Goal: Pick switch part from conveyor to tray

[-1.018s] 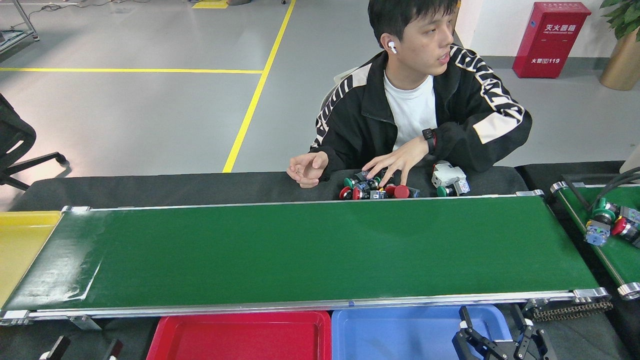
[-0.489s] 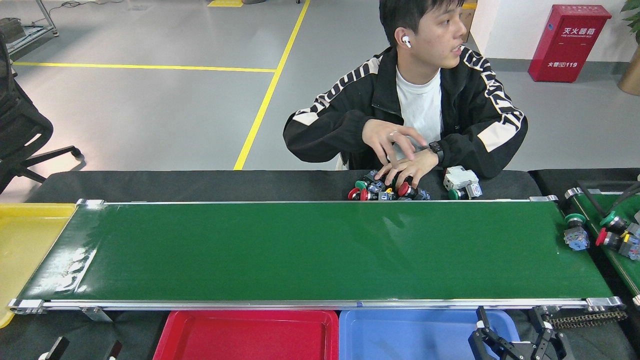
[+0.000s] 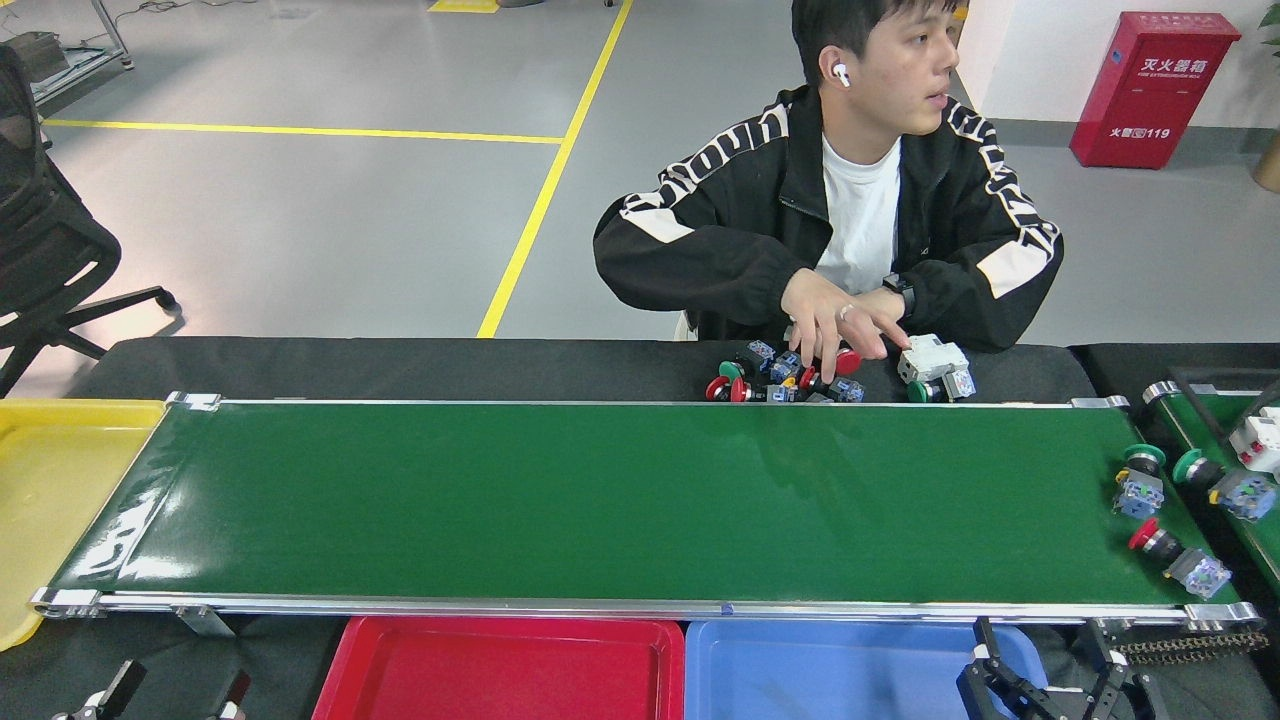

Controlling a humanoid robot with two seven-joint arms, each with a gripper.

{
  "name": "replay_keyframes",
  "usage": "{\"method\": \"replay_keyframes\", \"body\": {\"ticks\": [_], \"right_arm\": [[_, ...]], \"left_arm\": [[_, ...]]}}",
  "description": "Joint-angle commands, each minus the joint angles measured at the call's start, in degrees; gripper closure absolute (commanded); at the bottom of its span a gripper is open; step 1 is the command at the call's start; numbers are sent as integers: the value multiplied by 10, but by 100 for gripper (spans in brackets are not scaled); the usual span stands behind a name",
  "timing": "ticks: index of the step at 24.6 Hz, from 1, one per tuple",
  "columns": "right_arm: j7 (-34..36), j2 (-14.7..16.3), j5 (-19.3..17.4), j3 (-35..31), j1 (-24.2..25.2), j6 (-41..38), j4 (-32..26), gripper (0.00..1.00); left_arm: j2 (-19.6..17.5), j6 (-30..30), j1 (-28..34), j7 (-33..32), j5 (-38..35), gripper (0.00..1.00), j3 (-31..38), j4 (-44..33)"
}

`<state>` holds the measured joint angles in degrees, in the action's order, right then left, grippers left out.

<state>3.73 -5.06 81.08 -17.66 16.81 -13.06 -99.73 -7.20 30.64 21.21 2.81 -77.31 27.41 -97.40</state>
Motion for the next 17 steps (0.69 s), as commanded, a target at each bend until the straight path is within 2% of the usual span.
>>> {"method": "replay_keyframes", "body": {"ticks": [1, 5, 17], "right_arm": [[7, 15, -14, -3, -6, 4, -5, 1], [5, 30, -39, -3, -10, 4, -6, 1], [1, 30, -38, 0, -27, 5, -9, 1]], "left_arm": [[-3, 2, -2, 3, 0, 0, 6, -8], [-3, 4, -1, 3, 1, 0, 6, -9], [-2, 5, 4, 3, 3, 0, 6, -15]]}}
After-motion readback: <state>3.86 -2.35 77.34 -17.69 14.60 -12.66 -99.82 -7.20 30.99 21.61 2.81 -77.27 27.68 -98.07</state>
